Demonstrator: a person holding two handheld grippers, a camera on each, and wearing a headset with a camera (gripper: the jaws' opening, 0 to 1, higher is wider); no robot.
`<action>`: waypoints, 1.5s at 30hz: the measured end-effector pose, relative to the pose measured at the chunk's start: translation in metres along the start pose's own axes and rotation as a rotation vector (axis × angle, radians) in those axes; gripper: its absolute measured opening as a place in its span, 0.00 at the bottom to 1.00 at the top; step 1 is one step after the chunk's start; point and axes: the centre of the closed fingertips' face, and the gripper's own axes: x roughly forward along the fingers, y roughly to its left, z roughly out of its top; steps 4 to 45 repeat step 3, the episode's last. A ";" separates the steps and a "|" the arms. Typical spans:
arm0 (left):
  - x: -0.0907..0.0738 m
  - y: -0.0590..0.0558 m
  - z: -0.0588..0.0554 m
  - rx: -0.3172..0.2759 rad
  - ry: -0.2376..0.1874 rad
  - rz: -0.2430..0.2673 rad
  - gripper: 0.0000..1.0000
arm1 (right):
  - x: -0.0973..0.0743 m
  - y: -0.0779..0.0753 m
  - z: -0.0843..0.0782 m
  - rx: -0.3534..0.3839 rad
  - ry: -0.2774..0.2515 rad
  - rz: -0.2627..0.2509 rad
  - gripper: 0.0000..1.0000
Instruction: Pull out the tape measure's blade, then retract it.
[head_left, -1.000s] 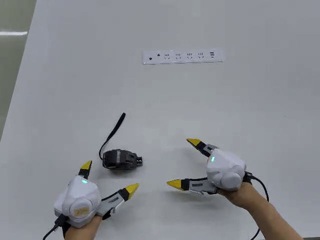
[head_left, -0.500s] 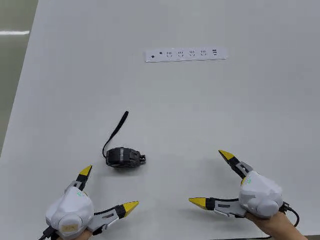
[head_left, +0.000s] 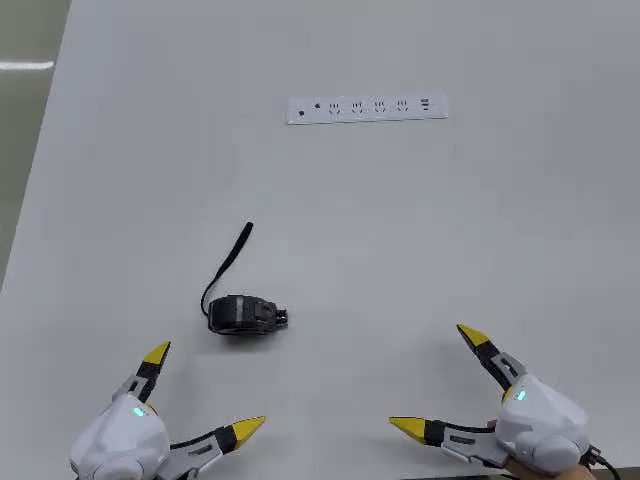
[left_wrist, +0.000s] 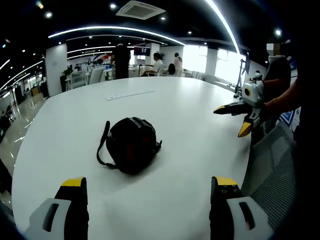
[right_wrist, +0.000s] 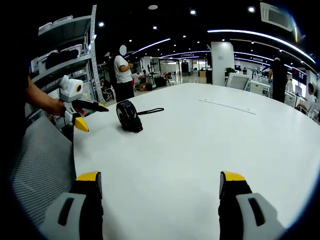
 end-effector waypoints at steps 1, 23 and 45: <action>-0.002 0.000 0.001 -0.002 -0.002 0.002 1.00 | -0.001 0.001 0.000 -0.002 0.002 -0.002 0.99; -0.004 -0.001 0.001 -0.003 -0.011 0.003 1.00 | -0.001 0.002 0.001 -0.005 0.001 -0.004 0.99; -0.004 -0.001 0.001 -0.003 -0.011 0.003 1.00 | -0.001 0.002 0.001 -0.005 0.001 -0.004 0.99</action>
